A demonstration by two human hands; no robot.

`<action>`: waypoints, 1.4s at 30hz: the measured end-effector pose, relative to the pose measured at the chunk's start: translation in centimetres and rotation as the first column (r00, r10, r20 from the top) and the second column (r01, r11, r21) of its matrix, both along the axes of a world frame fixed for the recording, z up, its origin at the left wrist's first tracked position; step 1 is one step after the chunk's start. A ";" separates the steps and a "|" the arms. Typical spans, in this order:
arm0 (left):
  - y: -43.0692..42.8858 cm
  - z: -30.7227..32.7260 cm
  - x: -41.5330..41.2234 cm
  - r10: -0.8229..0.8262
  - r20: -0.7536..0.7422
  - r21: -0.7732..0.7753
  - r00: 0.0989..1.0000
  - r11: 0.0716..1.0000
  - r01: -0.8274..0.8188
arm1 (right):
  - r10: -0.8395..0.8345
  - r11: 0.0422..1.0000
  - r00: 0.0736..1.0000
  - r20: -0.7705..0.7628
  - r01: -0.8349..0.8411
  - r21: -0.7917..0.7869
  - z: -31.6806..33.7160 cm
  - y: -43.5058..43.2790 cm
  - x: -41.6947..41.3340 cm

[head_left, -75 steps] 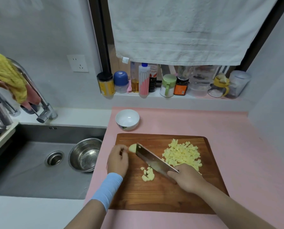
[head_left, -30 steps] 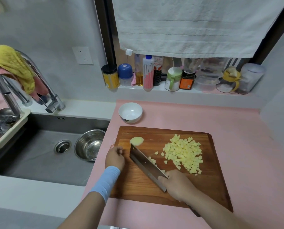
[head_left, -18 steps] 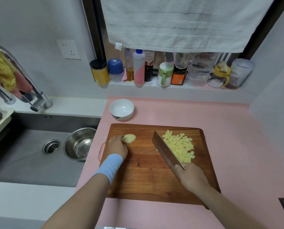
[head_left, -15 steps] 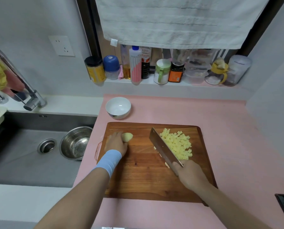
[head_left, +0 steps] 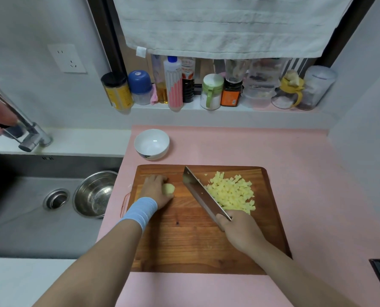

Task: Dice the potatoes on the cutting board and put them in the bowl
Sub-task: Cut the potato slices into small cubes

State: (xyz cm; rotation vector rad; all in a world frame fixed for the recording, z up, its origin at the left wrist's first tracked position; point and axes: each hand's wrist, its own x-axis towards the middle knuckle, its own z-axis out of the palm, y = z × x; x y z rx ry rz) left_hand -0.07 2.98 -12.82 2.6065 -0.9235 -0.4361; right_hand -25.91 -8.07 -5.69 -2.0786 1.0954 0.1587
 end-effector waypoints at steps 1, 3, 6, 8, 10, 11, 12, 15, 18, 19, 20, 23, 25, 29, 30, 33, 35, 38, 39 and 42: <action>-0.1 -0.1 0.1 -0.021 -0.007 0.011 1.000 1.000 0.021 | 0.000 1.000 1.000 0.003 0.000 0.000 0.0 -0.1 0.2; -0.4 -0.2 -0.1 -0.053 -0.024 0.026 0.998 0.998 0.054 | -0.004 1.000 1.000 0.011 0.004 -0.004 -0.1 -0.2 0.5; 0.1 -0.4 -1.5 -0.096 -0.026 0.007 0.995 0.995 0.096 | -0.004 1.000 1.000 0.012 0.004 -0.010 -0.3 -0.4 0.9; 0.9 -0.9 -3.0 -0.160 -0.032 -0.046 0.987 0.986 0.159 | 0.013 1.000 1.000 0.001 -0.013 -0.001 -0.5 -0.4 1.2; 1.9 -1.4 -4.7 -0.265 -0.044 -0.103 0.963 0.960 0.260 | 0.039 0.999 0.999 -0.009 -0.039 0.004 -0.5 -0.3 1.4; 2.5 -1.7 -5.5 -0.327 -0.036 -0.132 0.944 0.938 0.320 | 0.057 0.998 0.998 -0.017 -0.057 0.001 -0.5 -0.2 1.4; 3.0 -2.0 -6.3 -0.379 -0.017 -0.162 0.925 0.914 0.371 | 0.079 0.997 0.997 -0.026 -0.079 -0.003 -0.5 -0.2 1.4; 4.9 -3.2 -7.6 -0.400 0.115 -0.264 0.909 0.870 0.416 | 0.155 0.987 0.986 -0.054 -0.157 -0.033 -0.3 -0.2 1.4; 6.7 -4.2 -8.5 -0.313 0.258 -0.356 0.914 0.849 0.391 | 0.258 0.959 0.962 -0.090 -0.267 -0.100 -0.1 0.0 1.3; 7.1 -4.6 -8.8 -0.295 0.292 -0.367 0.910 0.844 0.391 | 0.296 0.943 0.950 -0.101 -0.307 -0.128 0.1 0.1 1.2; 7.2 -4.9 -9.1 -0.273 0.312 -0.376 0.910 0.844 0.382 | 0.333 0.925 0.937 -0.103 -0.346 -0.158 0.2 0.2 1.1; 7.0 -5.3 -9.8 -0.218 0.324 -0.405 0.920 0.847 0.344 | 0.442 0.846 0.890 -0.114 -0.456 -0.277 0.3 0.5 1.0; 6.7 -5.5 -10.1 -0.189 0.333 -0.419 0.924 0.848 0.325 | 0.477 0.808 0.869 -0.136 -0.494 -0.323 0.2 1.0 0.9; 6.3 -5.6 -10.3 -0.177 0.330 -0.453 0.927 0.832 0.320 | 0.461 0.817 0.879 -0.123 -0.475 -0.329 -0.2 1.7 0.7; 6.3 -5.7 -10.2 -0.176 0.332 -0.457 0.927 0.830 0.321 | 0.461 0.817 0.879 -0.122 -0.474 -0.329 -0.3 1.7 0.7; 6.4 -5.7 -10.1 -0.182 0.330 -0.468 0.926 0.821 0.328 | 0.455 0.824 0.882 -0.123 -0.469 -0.317 -0.5 1.9 0.5; 6.3 -5.7 -10.0 -0.192 0.343 -0.474 0.919 0.810 0.346 | 0.442 0.837 0.889 -0.119 -0.456 -0.303 -0.6 1.7 0.4; 6.4 -5.8 -9.9 -0.205 0.334 -0.482 0.920 0.802 0.354 | 0.439 0.850 0.889 -0.130 -0.458 -0.262 -0.8 1.2 0.6; 6.4 -5.8 -9.9 -0.205 0.330 -0.484 0.922 0.801 0.351 | 0.443 0.851 0.887 -0.131 -0.462 -0.248 -0.9 1.2 0.8; 6.4 -5.8 -9.9 -0.206 0.316 -0.489 0.926 0.801 0.345 | 0.452 0.854 0.882 -0.133 -0.471 -0.220 -1.2 1.3 1.5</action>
